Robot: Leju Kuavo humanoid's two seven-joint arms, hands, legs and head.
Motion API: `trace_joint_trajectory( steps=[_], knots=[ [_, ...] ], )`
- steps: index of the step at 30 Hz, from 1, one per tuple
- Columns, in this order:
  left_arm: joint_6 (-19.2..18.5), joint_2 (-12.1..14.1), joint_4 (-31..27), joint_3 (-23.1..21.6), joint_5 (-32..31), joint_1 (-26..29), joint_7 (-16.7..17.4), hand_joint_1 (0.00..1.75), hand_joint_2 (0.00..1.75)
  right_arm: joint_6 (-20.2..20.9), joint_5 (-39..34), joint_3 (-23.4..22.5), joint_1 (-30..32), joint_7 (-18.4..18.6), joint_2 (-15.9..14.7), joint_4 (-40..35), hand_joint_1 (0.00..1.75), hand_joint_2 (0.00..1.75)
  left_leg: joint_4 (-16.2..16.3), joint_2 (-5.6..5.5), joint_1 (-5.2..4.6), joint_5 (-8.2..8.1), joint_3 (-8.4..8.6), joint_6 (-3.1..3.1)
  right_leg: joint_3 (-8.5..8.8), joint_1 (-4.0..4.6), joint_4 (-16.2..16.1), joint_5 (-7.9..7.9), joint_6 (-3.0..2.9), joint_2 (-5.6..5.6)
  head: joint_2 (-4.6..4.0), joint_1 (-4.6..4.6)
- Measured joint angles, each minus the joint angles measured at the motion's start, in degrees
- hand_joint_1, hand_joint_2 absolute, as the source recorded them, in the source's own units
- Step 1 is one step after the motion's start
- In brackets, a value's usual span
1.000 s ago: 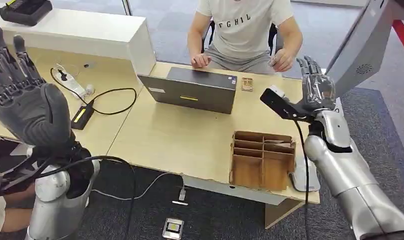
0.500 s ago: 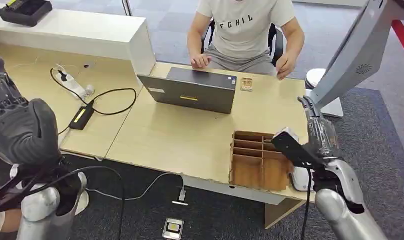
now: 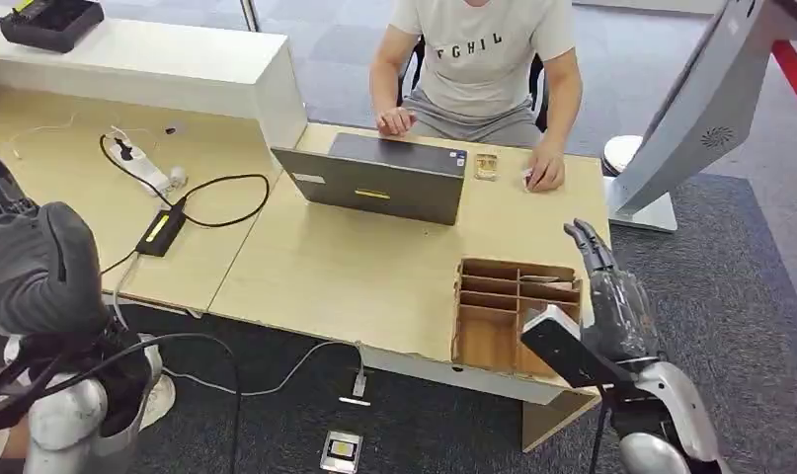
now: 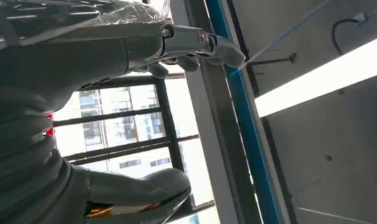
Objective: Pass the card to the sensor for recognition and then transmit it.
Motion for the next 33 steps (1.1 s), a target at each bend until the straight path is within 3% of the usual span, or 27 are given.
trace_joint_trajectory(
  steps=[7, 19, 33],
  knots=[
    [-1.42, 0.04, 0.15, -0.20, 1.64, -0.75, -0.35, 0.00, 1.75, -1.03, 3.02, 0.55, 0.71, -0.52, 0.61, 0.13, 0.00, 1.75, 0.00, 0.00, 0.00, 0.00, -0.01, 0.00, 0.00, 0.00, 0.00, 0.00, 0.00, 0.00, 0.00, 0.00],
    [-4.11, -0.15, 1.92, -0.70, 3.28, -3.58, -0.81, 0.00, 1.75, -2.78, 10.17, 0.28, 0.49, -0.98, 3.63, 8.94, 0.00, 1.75, 0.00, 0.00, 0.00, 0.01, -0.02, 0.00, -0.01, 0.00, 0.00, 0.00, 0.00, 0.00, 0.00, -0.02],
    [-4.85, -0.92, 3.37, -1.31, 3.45, -4.47, -0.90, 0.00, 1.75, -3.28, 11.24, 0.39, -1.78, -1.68, 7.02, 16.83, 0.00, 1.75, 0.00, 0.00, 0.00, 0.01, -0.01, 0.00, -0.01, 0.00, 0.00, 0.00, 0.00, 0.00, 0.00, -0.02]
  ],
)
